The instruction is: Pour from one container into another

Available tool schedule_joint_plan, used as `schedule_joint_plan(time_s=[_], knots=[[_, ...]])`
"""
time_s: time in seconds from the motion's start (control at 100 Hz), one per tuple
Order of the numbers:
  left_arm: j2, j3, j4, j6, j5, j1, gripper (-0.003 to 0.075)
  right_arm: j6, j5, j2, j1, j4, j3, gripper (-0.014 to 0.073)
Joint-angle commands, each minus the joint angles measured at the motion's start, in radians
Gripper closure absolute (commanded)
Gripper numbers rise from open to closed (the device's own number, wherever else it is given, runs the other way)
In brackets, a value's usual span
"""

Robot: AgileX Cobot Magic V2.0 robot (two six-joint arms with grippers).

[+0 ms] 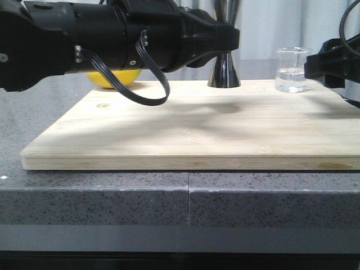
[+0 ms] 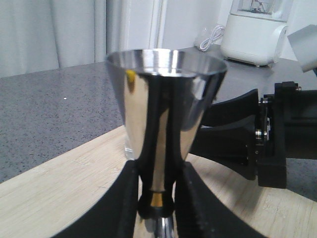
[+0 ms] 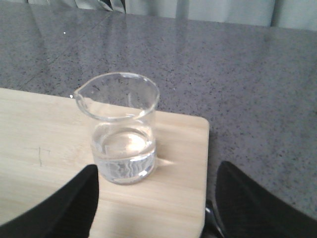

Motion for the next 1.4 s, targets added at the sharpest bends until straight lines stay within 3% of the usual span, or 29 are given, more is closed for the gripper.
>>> schedule_joint_plan(time_s=[0.0, 1.0, 1.39], knots=[[-0.047, -0.032, -0.019, -0.011, -0.095, -0.001, 0.0660, -0.004, -0.128, -0.014, 0.007, -0.035, -0.030, 0.0143], [-0.047, -0.032, 0.008, -0.013, -0.095, -0.001, 0.0660, 0.007, -0.303, 0.117, 0.020, -0.069, -0.034, 0.0125], [-0.047, -0.032, 0.014, -0.014, -0.095, -0.001, 0.0660, 0.009, -0.280, 0.153, 0.020, -0.069, -0.116, 0.0125]])
